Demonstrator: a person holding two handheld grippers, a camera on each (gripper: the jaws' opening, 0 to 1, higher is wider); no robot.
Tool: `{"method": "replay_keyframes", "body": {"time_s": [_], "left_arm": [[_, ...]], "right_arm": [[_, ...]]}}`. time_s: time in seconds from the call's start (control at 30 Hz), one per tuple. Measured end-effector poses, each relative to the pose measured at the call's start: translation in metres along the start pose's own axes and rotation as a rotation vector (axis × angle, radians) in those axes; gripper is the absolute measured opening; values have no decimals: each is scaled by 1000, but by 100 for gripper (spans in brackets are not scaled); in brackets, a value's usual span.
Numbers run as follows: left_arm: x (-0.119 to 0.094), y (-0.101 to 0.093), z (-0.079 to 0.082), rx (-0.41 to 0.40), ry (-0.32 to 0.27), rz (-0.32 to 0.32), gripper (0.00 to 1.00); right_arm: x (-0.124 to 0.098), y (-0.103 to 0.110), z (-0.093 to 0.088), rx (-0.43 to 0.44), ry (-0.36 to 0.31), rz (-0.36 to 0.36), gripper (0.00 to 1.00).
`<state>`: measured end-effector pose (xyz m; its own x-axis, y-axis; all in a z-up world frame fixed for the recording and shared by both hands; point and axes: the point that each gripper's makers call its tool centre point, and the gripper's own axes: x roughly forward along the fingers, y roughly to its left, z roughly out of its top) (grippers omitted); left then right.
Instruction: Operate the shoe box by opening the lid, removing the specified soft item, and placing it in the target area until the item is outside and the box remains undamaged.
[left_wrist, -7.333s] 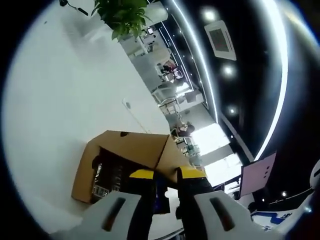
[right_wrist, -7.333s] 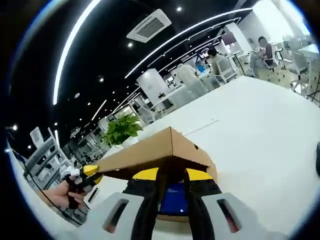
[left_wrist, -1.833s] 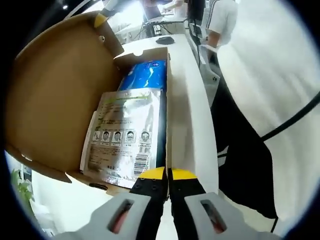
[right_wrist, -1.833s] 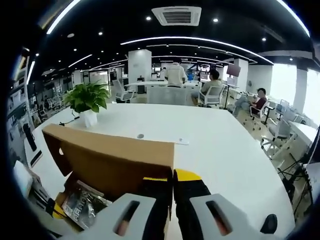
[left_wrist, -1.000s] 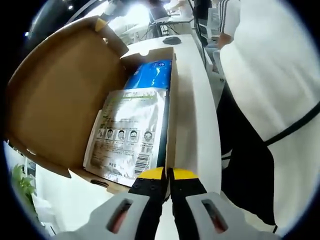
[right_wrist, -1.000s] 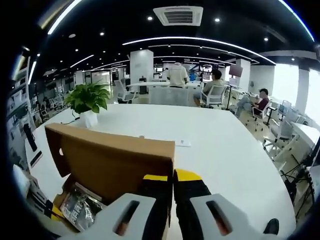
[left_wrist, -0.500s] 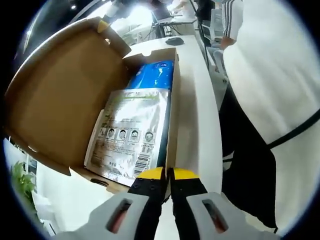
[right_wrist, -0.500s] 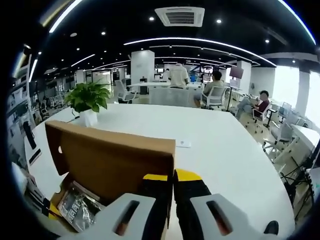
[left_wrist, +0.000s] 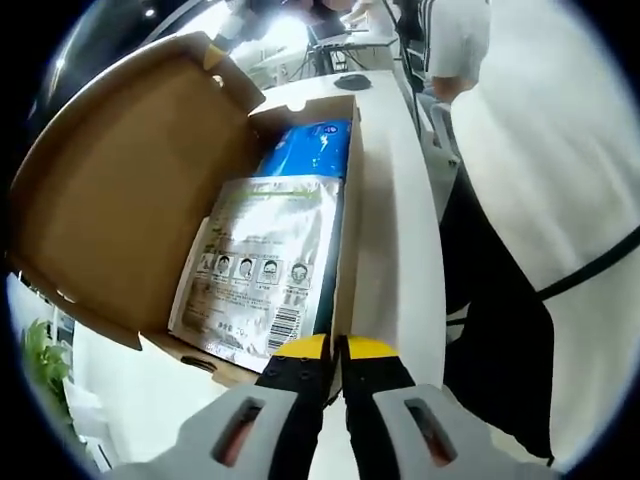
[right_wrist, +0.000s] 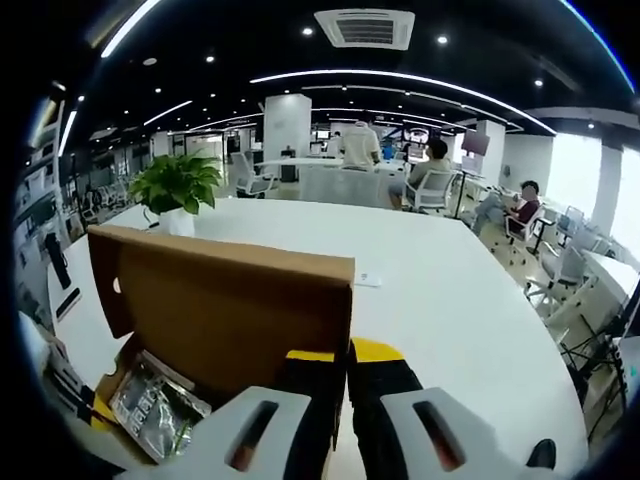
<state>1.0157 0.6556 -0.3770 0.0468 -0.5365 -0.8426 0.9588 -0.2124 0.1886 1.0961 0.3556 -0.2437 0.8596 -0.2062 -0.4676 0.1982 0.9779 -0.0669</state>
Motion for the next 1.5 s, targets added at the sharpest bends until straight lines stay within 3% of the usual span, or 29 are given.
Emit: {"method": "replay_keyframes", "body": {"time_s": [0.63, 0.7, 0.9, 1.0, 1.1, 1.5], "left_arm": [[1, 0, 0, -6, 2, 3, 4], [0, 0, 0, -8, 2, 3, 4], [0, 0, 1, -9, 3, 3, 4], [0, 0, 1, -7, 4, 3, 4], [0, 0, 0, -8, 4, 3, 4], [1, 1, -1, -11, 5, 4, 5]], "right_arm": [[5, 4, -28, -8, 36, 17, 0], [7, 5, -37, 3, 76, 25, 0], [8, 4, -35, 9, 47, 18, 0], [13, 3, -44, 1, 90, 27, 0], [8, 4, -42, -22, 66, 16, 0], [15, 4, -43, -31, 70, 17, 0]]}}
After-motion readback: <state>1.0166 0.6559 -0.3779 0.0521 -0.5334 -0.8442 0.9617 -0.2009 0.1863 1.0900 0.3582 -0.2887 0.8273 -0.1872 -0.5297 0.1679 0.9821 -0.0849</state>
